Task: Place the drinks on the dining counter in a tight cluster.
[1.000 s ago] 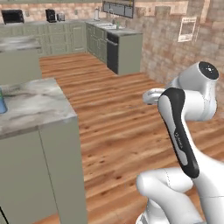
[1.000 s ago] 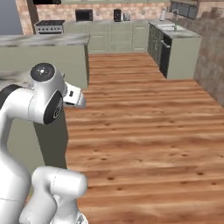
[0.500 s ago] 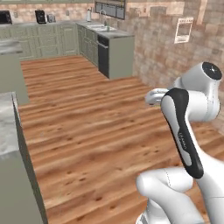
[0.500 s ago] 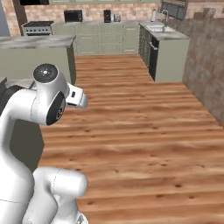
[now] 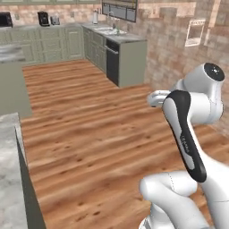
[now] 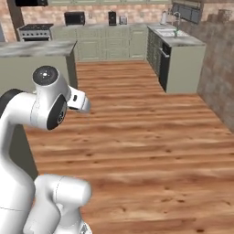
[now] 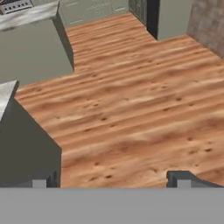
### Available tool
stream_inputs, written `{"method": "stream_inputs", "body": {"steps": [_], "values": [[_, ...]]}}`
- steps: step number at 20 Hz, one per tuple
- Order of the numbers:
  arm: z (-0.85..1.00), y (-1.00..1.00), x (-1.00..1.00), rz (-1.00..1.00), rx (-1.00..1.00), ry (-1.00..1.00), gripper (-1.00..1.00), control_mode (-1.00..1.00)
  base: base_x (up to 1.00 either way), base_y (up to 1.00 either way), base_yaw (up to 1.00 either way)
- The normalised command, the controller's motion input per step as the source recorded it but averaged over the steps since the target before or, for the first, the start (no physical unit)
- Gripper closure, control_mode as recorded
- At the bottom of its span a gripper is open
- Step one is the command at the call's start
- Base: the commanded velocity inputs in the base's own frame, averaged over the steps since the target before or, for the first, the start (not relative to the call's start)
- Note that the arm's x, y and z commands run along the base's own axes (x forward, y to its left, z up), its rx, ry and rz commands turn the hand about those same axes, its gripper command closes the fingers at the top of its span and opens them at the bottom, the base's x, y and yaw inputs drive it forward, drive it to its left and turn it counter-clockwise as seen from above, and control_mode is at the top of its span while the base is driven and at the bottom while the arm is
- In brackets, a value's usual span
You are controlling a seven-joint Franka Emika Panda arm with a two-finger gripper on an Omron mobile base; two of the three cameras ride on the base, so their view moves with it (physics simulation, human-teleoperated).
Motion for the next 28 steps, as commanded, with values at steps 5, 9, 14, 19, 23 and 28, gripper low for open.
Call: {"method": "stream_inputs", "body": {"steps": [5, 9, 14, 19, 23, 28], "values": [[0.0, 0.0, 0.0, 0.0, 0.0, 0.0, -1.0, 1.0, 1.0, 0.01, 0.0], [0.0, 0.0, 0.0, 0.0, 0.0, 0.0, -1.0, 1.0, 1.0, 0.0, 0.0], [0.0, 0.0, 0.0, 0.0, 0.0, 0.0, -1.0, 1.0, 1.0, 0.0, 0.0], [0.0, 0.0, 0.0, 0.0, 0.0, 0.0, -1.0, 1.0, 1.0, 0.0, 0.0], [0.0, 0.0, 0.0, 0.0, 0.0, 0.0, -1.0, 1.0, 1.0, 0.0, 0.0], [0.0, 0.0, 0.0, 0.0, 0.0, 0.0, -1.0, 1.0, 1.0, 0.01, -0.06]]}}
